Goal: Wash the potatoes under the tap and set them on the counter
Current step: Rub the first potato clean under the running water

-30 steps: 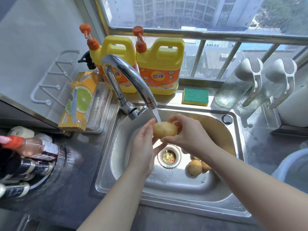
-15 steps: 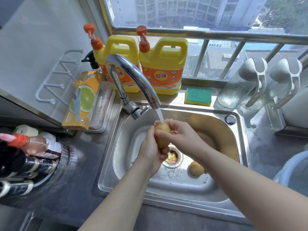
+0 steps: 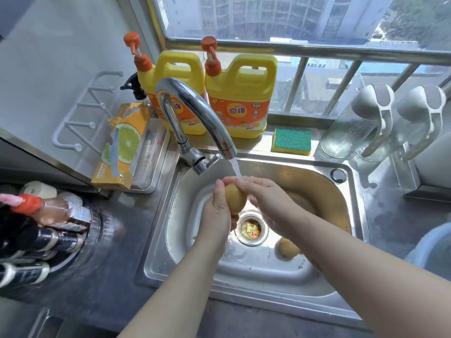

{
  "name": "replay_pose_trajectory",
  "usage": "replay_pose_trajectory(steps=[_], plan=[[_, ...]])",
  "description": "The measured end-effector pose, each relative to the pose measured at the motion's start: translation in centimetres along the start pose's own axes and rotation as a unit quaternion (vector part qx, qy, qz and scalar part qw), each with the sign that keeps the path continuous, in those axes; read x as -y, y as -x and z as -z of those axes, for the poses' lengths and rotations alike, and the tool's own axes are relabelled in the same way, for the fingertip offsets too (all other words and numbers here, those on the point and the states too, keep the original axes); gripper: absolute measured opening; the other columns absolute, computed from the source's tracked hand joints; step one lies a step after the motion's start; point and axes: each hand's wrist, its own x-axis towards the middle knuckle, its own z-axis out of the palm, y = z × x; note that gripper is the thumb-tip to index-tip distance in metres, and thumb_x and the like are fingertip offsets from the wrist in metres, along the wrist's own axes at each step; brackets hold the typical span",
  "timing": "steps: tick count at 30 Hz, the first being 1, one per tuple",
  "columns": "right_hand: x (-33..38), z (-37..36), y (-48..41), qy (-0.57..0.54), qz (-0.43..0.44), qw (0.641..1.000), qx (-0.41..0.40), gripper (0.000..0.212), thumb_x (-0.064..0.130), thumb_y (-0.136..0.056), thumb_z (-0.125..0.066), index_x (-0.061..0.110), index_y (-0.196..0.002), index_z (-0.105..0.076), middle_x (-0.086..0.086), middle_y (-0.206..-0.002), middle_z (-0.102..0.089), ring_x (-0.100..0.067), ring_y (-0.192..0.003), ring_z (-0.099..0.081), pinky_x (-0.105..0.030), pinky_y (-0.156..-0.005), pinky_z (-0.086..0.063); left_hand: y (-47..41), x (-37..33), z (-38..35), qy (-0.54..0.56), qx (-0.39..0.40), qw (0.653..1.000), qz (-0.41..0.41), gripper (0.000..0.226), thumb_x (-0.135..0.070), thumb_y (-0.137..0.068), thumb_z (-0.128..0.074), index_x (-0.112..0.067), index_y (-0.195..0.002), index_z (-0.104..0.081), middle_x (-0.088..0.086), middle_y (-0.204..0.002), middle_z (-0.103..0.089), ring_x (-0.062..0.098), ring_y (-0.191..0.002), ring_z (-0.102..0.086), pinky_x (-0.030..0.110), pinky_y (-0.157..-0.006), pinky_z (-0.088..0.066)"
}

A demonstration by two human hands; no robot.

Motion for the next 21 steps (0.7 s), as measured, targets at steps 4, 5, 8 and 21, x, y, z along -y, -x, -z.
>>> replay_pose_trajectory(steps=[4, 5, 8, 21], plan=[[0.0, 0.8, -0.1, -0.003, 0.005, 0.999, 0.035, 0.029, 0.015, -0.102, -0.050, 0.010, -0.121, -0.072, -0.013, -0.131, -0.066, -0.022, -0.129, -0.055, -0.024, -0.099, -0.038, -0.1, -0.2, -0.1, 0.007, 0.012, 1.000, -0.006, 0.049, -0.055, -0.103, -0.033, -0.022, -0.088, -0.065, -0.014, -0.047, -0.049, 0.008, -0.049, -0.038, 0.019, -0.041, -0.030], [0.1, 0.9, -0.2, -0.005, 0.006, 0.999, 0.037, 0.030, 0.011, -0.101, -0.049, 0.009, -0.121, -0.071, -0.014, -0.130, -0.066, -0.023, -0.128, -0.056, -0.027, -0.103, -0.038, -0.1, -0.2, -0.2, 0.010, 0.018, 1.000, -0.007, 0.048, -0.054, -0.104, -0.032, -0.023, -0.090, -0.066, -0.015, -0.048, -0.050, 0.007, -0.050, -0.037, 0.018, -0.041, -0.029], [0.4, 0.9, -0.3, 0.009, 0.016, 0.999, 0.039, 0.032, 0.007, -0.100, -0.046, 0.009, -0.120, -0.071, -0.015, -0.127, -0.068, -0.022, -0.120, -0.059, -0.031, -0.103, -0.039, -0.5, -0.4, -0.1, 0.002, 0.025, 1.000, -0.013, 0.047, -0.055, -0.103, -0.032, -0.025, -0.095, -0.068, -0.016, -0.049, -0.050, 0.007, -0.050, -0.038, 0.017, -0.041, -0.031], [0.0, 0.4, -1.0, 0.033, 0.018, 0.999, -0.029, 0.031, 0.025, -0.105, -0.051, 0.010, -0.105, -0.078, -0.018, -0.114, -0.073, -0.020, -0.103, -0.065, -0.040, -0.105, -0.046, -1.2, 0.1, 0.1, -0.063, 0.014, 0.998, -0.010, 0.045, -0.051, -0.105, -0.029, -0.031, -0.100, -0.069, -0.008, -0.065, -0.060, 0.005, -0.048, -0.046, 0.015, -0.042, -0.036]])
